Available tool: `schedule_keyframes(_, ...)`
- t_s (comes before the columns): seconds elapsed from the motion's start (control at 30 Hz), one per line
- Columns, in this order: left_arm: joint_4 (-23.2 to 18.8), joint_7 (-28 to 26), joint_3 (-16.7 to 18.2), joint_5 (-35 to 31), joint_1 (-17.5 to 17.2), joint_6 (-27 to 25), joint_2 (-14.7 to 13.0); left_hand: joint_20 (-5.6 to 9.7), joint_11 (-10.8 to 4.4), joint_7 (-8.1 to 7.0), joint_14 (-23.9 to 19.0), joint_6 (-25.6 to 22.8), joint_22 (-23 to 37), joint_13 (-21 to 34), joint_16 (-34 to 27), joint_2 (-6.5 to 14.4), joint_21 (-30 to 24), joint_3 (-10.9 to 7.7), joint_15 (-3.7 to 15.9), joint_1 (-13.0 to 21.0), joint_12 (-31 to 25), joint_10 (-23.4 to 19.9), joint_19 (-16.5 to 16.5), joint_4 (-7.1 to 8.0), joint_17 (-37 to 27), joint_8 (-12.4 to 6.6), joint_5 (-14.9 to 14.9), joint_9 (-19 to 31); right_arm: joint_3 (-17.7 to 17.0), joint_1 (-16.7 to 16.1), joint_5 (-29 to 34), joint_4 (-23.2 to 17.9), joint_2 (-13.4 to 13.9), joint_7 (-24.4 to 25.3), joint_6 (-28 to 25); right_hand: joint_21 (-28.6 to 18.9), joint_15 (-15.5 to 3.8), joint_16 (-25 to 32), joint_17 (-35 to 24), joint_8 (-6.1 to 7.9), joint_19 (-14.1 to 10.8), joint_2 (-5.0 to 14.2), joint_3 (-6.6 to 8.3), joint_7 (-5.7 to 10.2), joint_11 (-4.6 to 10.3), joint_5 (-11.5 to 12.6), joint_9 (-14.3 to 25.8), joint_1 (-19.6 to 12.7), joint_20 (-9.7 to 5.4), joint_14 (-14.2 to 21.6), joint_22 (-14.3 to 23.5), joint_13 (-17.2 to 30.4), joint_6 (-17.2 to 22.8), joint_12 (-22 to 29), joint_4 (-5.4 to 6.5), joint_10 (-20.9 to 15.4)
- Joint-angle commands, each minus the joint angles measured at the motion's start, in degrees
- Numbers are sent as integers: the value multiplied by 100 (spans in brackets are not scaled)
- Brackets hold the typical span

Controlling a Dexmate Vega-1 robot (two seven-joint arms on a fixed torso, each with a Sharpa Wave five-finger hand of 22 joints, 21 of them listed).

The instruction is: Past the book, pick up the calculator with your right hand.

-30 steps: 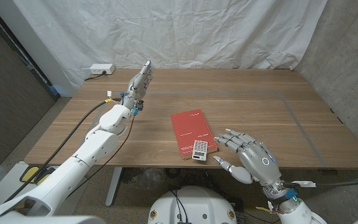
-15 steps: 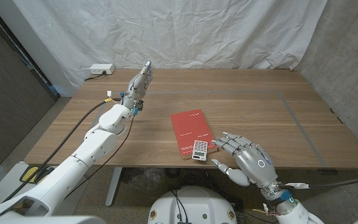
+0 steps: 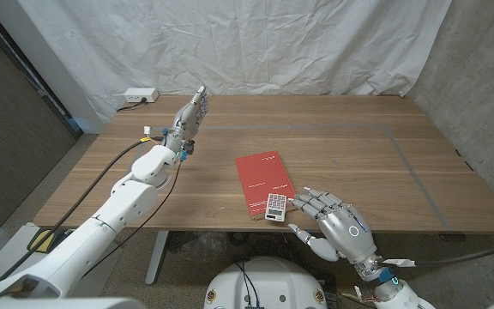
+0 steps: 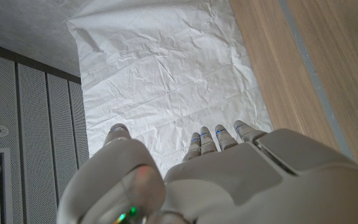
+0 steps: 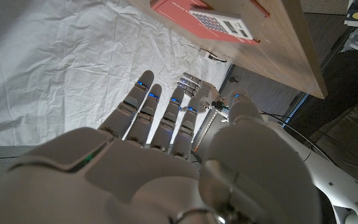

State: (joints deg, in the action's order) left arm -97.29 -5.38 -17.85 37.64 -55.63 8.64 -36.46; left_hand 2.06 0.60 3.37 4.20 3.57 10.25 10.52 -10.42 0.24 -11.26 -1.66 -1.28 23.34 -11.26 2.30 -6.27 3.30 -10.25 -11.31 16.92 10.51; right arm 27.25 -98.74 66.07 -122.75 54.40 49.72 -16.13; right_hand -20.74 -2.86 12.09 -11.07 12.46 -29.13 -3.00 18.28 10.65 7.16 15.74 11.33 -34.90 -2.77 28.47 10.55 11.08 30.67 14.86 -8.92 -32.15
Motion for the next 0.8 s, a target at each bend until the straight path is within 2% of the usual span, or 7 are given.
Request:
schedule_keyframes(0.03,-56,49,92,46,-74,27,-100,207,-30,1,22,24,30,20,-32,10,-36,36,0,69,-28,4,-40,22,-19,3,-7,26,435,261,156,111,-41,19,-369,12,-832,-7,-27,-45,-48,26,51,12,-30,51,28,-126,-711,50,14,12,-107,36,-7,-54)
schedule_keyframes(0.13,-23,75,88,54,-59,34,-95,205,-33,3,26,24,30,20,-31,12,-37,40,4,70,-26,9,-40,22,-19,3,-9,26,516,323,160,130,-32,-32,-420,24,-834,-12,-28,-82,-56,59,96,84,19,68,29,-220,-714,57,16,15,-202,34,-27,-65)
schedule_keyframes(0.43,108,121,58,69,32,90,-13,202,-38,3,26,24,30,20,-31,17,-38,49,5,73,-26,10,-40,24,-20,3,-13,26,686,457,177,112,20,-235,-587,65,-861,-33,-31,-161,-43,89,182,98,89,86,34,-434,-729,46,20,24,-478,-1,-67,-15)
schedule_keyframes(0.5,135,127,48,56,52,108,1,200,-31,4,28,23,30,20,-31,18,-37,51,4,74,-27,8,-44,24,-20,3,-14,26,704,466,172,72,63,-310,-612,74,-863,-42,-31,-158,-41,87,199,95,147,89,36,-486,-726,33,20,26,-501,-19,-76,23)
schedule_keyframes(0.63,202,162,36,63,70,146,28,199,-38,2,27,25,30,20,-31,21,-38,55,3,75,-27,8,-44,25,-20,4,-16,26,732,455,205,-33,142,-512,-708,97,-841,-57,-34,-158,-13,83,218,86,97,92,38,-544,-729,0,21,30,-541,-28,-80,41)
schedule_keyframes(0.8,248,187,31,95,82,155,52,199,-47,2,27,25,30,20,-32,24,-37,60,3,78,-25,13,-47,25,-20,4,-17,26,757,440,249,-88,197,-635,-815,117,-831,-73,-39,-152,4,73,228,84,130,90,40,-582,-720,-44,23,35,-570,-50,-70,90)
